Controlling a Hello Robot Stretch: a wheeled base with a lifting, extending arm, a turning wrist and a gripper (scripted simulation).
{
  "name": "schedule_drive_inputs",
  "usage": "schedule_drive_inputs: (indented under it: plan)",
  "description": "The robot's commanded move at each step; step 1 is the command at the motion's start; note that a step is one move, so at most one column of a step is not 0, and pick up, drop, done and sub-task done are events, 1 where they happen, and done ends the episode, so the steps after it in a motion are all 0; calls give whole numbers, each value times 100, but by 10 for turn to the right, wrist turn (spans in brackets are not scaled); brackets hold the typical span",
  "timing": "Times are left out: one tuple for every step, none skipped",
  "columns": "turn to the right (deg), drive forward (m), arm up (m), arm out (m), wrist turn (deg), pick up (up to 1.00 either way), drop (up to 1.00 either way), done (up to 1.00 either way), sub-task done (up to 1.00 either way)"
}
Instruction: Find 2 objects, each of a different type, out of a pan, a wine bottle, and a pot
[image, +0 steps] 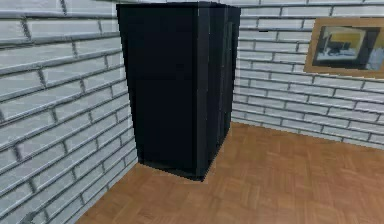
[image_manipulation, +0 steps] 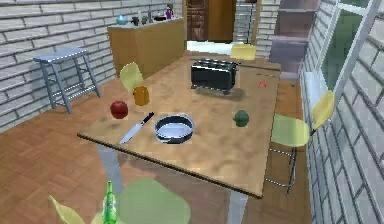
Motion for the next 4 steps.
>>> schedule_drive_inputs:
  plan:
    - [-180, 0, 0, 0, 0, 0, 0, 0, 0]
    - [0, 15, 0, 0, 0, 0, 0, 0, 0]
    - [180, 0, 0, 0, 0, 0, 0, 0, 0]
    - [0, 50, 0, 0, 0, 0, 0, 0, 0]
